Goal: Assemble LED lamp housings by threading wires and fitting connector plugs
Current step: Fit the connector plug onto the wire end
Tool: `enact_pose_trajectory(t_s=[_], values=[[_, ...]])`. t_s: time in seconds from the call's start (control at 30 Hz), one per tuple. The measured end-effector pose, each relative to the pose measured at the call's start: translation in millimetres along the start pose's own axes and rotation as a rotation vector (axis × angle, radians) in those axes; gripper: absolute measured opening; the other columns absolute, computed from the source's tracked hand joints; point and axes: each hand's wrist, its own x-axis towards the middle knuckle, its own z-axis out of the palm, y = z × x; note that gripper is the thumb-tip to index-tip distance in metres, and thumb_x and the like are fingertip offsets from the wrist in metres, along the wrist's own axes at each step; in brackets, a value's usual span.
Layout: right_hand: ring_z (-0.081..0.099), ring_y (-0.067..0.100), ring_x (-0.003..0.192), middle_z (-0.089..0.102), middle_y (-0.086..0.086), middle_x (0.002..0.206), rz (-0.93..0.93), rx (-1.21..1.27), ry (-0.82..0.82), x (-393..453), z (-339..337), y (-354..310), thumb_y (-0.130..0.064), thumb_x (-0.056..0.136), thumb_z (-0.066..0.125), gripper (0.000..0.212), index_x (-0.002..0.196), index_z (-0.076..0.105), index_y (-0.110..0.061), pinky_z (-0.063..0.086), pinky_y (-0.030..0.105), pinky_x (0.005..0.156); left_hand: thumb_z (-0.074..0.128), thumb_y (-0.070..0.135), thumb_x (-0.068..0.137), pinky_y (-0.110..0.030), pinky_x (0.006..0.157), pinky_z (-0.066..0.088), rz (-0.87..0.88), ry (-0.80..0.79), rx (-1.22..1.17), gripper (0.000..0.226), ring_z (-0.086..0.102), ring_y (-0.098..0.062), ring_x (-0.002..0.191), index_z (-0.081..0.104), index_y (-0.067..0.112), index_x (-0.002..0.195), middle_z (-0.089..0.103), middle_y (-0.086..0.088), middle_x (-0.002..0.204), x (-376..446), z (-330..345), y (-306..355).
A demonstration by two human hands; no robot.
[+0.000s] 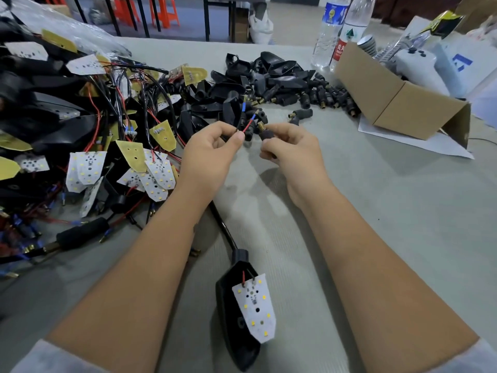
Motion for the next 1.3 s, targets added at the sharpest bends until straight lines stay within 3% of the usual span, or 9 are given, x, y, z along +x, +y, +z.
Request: enact_pose_trajectory(t_s=[0.1, 0.33, 0.5, 0.67, 0.8, 0.97, 1.1, 1.2, 1.3], values=[[0.058, 0.018, 0.071, 0.059, 0.009, 0.081, 0.047, 0.201, -0.099, -2.4, 1.2, -2.5, 0.009, 0.086, 0.06, 0.026, 0.111, 0.063, 0.0, 0.055, 0.027, 0.07, 0.064, 0.024, 0.093, -0.03, 0.06, 0.035, 0.033, -0.016, 0.016, 0.018, 0.043, -0.019, 0.062, 0.065, 0.033, 0.077, 0.051, -0.02, 0.066, 0.0, 0.2, -1.6], [0.056, 0.013, 0.059, 0.059, 0.002, 0.065, 0.104, 0.407, -0.137, -0.5, -5.4, -3.6, 0.012, 0.086, 0.058, 0.02, 0.093, 0.062, -0.006, 0.052, 0.022, 0.065, 0.066, 0.02, 0.088, -0.037, 0.07, 0.04, 0.014, -0.063, -0.079, 0.017, 0.048, -0.023, 0.072, 0.073, 0.034, 0.079, 0.061, -0.033, 0.082, 0.5, 1.0, -2.3], [0.058, 0.009, 0.059, 0.063, 0.003, 0.071, 0.174, 0.519, -0.091, 2.7, -8.6, -4.3, 0.007, 0.089, 0.055, 0.018, 0.092, 0.067, -0.005, 0.053, 0.019, 0.064, 0.065, 0.019, 0.091, -0.031, 0.064, 0.037, 0.005, -0.09, -0.02, 0.013, 0.045, -0.02, 0.066, 0.073, 0.026, 0.083, 0.056, -0.022, 0.07, -0.6, 0.5, -4.6], [0.069, 0.019, 0.066, 0.065, 0.012, 0.079, 0.262, 0.739, -0.072, 3.6, -13.2, -4.9, 0.007, 0.089, 0.058, 0.014, 0.086, 0.057, -0.006, 0.058, 0.023, 0.062, 0.063, 0.016, 0.092, -0.027, 0.06, 0.037, -0.025, -0.073, -0.008, 0.011, 0.045, -0.017, 0.065, 0.072, 0.014, 0.085, 0.055, -0.014, 0.071, -1.4, 1.8, -3.4], [0.068, 0.017, 0.069, 0.067, 0.006, 0.074, 0.266, 0.7, -0.107, 4.7, -13.9, -4.4, 0.003, 0.093, 0.055, 0.013, 0.093, 0.06, -0.009, 0.059, 0.026, 0.068, 0.062, 0.015, 0.093, -0.028, 0.063, 0.036, -0.012, -0.078, -0.026, 0.011, 0.043, -0.019, 0.066, 0.071, 0.016, 0.085, 0.053, -0.014, 0.071, -2.2, 0.6, -2.5], [0.053, 0.01, 0.066, 0.06, -0.001, 0.073, 0.246, 0.611, -0.083, 8.2, -13.1, -3.0, -0.007, 0.098, 0.05, 0.016, 0.093, 0.063, -0.015, 0.047, 0.019, 0.066, 0.063, 0.016, 0.092, -0.033, 0.068, 0.036, -0.017, -0.097, -0.068, 0.012, 0.043, -0.02, 0.071, 0.071, 0.02, 0.085, 0.054, -0.013, 0.075, -2.8, 0.5, -1.4], [0.059, 0.014, 0.072, 0.063, 0.004, 0.075, 0.244, 0.726, -0.082, 8.3, -14.8, -1.7, -0.001, 0.097, 0.05, 0.017, 0.086, 0.058, -0.01, 0.055, 0.024, 0.074, 0.064, 0.023, 0.092, -0.029, 0.063, 0.034, 0.02, -0.082, -0.08, 0.015, 0.04, -0.018, 0.068, 0.068, 0.026, 0.078, 0.051, -0.007, 0.07, -4.7, 0.6, 0.8], [0.064, 0.02, 0.08, 0.065, 0.012, 0.081, 0.256, 0.851, -0.063, 9.2, -16.7, -3.0, 0.0, 0.098, 0.049, 0.014, 0.087, 0.054, -0.007, 0.058, 0.03, 0.081, 0.066, 0.024, 0.091, -0.031, 0.064, 0.034, 0.015, -0.096, -0.105, 0.016, 0.039, -0.019, 0.068, 0.07, 0.026, 0.076, 0.051, -0.008, 0.07, -4.9, 0.1, 1.6], [0.065, 0.03, 0.093, 0.065, 0.021, 0.094, 0.227, 0.922, -0.102, 7.0, -16.9, -4.7, 0.0, 0.098, 0.048, 0.011, 0.092, 0.05, -0.008, 0.057, 0.039, 0.086, 0.066, 0.029, 0.089, -0.037, 0.069, 0.038, 0.009, -0.13, -0.111, 0.012, 0.044, -0.023, 0.072, 0.071, 0.021, 0.08, 0.054, -0.024, 0.073, -5.4, -0.5, 2.3]])
